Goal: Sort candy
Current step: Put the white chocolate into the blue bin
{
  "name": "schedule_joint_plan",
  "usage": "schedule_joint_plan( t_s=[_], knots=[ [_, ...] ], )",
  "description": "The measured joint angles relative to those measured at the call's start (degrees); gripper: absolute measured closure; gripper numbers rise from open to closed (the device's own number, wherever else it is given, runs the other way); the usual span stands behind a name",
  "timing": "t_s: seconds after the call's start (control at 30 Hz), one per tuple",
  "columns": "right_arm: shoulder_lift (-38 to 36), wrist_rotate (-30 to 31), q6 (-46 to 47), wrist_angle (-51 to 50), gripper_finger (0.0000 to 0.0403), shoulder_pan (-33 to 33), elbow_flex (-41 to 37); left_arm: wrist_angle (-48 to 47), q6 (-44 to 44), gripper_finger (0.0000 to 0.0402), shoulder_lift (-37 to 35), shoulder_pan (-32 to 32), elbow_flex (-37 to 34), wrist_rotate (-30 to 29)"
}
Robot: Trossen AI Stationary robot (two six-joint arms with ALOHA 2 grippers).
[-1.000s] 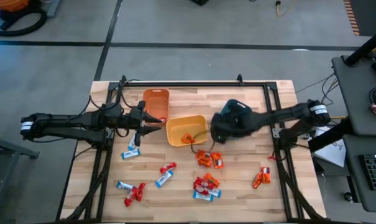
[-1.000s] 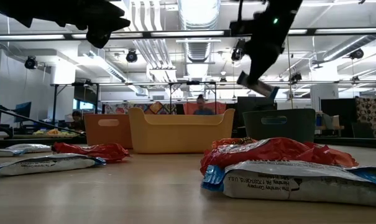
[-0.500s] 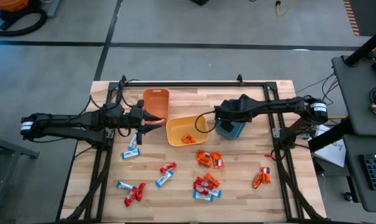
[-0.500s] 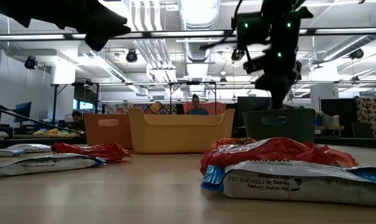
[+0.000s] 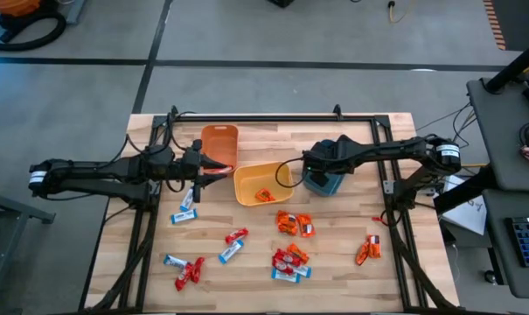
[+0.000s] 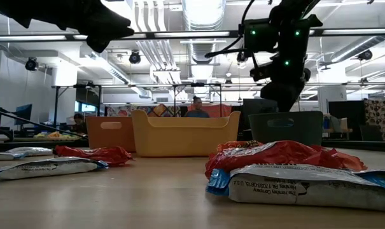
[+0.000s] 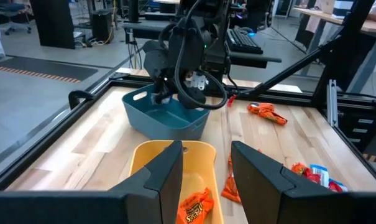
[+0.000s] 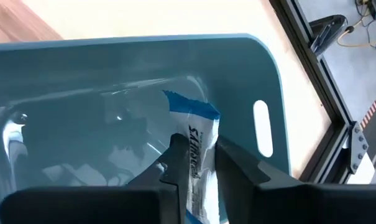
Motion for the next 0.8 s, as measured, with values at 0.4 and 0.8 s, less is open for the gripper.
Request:
schedule_joint_plan(
  t_s=[0.4, 0.8],
  knots=[
    [0.0, -1.7, 0.0, 0.1, 0.0263, 0.0, 0.1, -1.0, 2.2, 0.0284, 0.0, 2.2, 0.0, -7.5],
    [-0.8, -4.2, -15.3, 7.6, 0.0255, -0.8, 9.0, -1.2, 10.1, 0.0288, 2.7, 15.6, 0.0, 2.0]
  ],
)
